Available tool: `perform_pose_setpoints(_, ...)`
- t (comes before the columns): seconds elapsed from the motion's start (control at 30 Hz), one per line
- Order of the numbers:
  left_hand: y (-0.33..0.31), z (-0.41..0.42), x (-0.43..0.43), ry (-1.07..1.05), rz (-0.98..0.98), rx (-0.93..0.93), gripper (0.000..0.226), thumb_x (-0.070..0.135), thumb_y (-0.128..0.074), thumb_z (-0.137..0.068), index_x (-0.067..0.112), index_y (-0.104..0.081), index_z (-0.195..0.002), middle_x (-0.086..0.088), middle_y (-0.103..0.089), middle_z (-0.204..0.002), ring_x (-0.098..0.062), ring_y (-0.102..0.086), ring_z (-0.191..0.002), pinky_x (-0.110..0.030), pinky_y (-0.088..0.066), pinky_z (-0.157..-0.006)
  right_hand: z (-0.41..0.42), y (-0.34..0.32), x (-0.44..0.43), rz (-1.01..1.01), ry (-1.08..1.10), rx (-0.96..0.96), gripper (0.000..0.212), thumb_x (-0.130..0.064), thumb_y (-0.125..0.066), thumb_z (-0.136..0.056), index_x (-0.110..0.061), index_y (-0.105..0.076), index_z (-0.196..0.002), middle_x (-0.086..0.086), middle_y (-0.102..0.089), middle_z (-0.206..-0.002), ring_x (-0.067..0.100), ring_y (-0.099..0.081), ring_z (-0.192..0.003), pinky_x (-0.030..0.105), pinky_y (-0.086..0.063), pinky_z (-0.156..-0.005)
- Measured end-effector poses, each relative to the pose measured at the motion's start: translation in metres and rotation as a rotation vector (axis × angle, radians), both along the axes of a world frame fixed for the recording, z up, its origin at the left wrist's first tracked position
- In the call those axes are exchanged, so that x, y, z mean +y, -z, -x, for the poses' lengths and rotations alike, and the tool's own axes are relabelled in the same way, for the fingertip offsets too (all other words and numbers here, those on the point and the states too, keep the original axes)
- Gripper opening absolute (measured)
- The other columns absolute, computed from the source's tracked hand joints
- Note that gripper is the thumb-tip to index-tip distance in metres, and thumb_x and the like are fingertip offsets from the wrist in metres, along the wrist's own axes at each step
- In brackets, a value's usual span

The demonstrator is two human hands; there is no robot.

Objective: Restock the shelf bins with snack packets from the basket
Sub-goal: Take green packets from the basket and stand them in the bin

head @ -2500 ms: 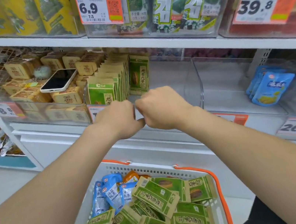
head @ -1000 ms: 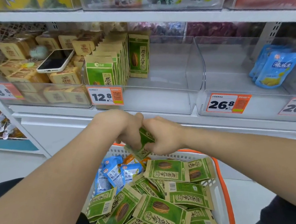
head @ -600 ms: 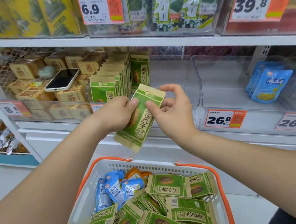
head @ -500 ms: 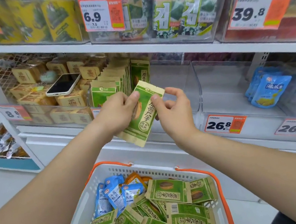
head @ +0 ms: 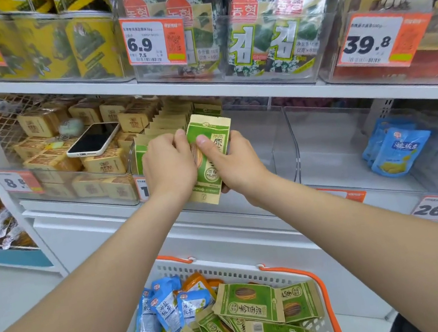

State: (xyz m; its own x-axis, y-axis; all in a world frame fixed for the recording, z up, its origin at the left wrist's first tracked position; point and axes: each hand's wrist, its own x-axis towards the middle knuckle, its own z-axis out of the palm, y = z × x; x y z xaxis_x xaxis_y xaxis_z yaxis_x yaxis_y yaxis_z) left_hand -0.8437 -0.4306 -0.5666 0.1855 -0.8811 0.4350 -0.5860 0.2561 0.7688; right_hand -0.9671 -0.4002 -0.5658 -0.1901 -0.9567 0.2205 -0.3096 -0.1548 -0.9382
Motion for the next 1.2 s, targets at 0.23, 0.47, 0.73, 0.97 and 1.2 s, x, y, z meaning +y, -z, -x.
perform_pose_setpoints(0.23,-0.003,0.001,-0.011,-0.017,0.243,-0.465,0.017,0.018,-0.062,-0.093,0.024,-0.064,-0.109,-0.002,-0.061,-0.117,-0.03,-0.049,-0.114,-0.043,-0.041,-0.084,0.027,0.009,-0.047,-0.027,0.232,-0.168,0.046,-0.042,-0.076,-0.091,-0.015,-0.051,-0.118,0.004,-0.072,-0.107,0.028,-0.074,-0.095,0.053,-0.064,-0.073)
perform_pose_setpoints(0.47,0.013,-0.001,-0.042,-0.17,0.007,-0.694,0.073,0.029,-0.085,-0.071,0.017,-0.044,-0.131,-0.017,-0.035,-0.15,-0.048,-0.029,-0.14,-0.063,-0.026,-0.111,0.05,0.02,-0.106,-0.194,0.192,0.195,0.058,-0.025,-0.061,-0.103,-0.012,-0.029,-0.15,0.014,-0.056,-0.141,0.036,-0.057,-0.125,0.04,-0.049,-0.095)
perform_pose_setpoints(0.73,0.027,-0.003,-0.062,-0.219,0.086,-0.733,0.059,0.036,-0.083,-0.074,0.022,-0.052,-0.122,-0.011,-0.048,-0.131,-0.041,-0.043,-0.122,-0.056,-0.036,-0.104,0.039,0.017,-0.162,-0.188,0.323,0.4,0.071,-0.01,-0.052,-0.103,-0.024,-0.016,-0.162,0.015,-0.058,-0.139,0.037,-0.06,-0.119,0.033,-0.042,-0.079)
perform_pose_setpoints(0.97,0.032,-0.002,-0.067,-0.212,0.099,-0.727,0.059,0.031,-0.084,-0.07,0.023,-0.052,-0.12,-0.012,-0.045,-0.132,-0.04,-0.041,-0.121,-0.057,-0.035,-0.103,0.039,0.032,-0.181,-0.248,0.425,0.446,0.033,-0.026,-0.069,-0.098,-0.011,-0.055,-0.124,0.009,-0.065,-0.116,0.032,-0.066,-0.111,0.03,-0.043,-0.073)
perform_pose_setpoints(1.2,0.03,-0.004,-0.065,-0.198,0.098,-0.716,0.059,0.03,-0.085,-0.068,0.022,-0.053,-0.117,-0.013,-0.044,-0.132,-0.042,-0.038,-0.126,-0.058,-0.033,-0.106,0.039,0.03,-0.172,-0.27,0.346,0.432,0.063,-0.018,-0.077,-0.091,-0.005,-0.041,-0.141,0.014,-0.059,-0.134,0.032,-0.061,-0.121,0.029,-0.046,-0.077)
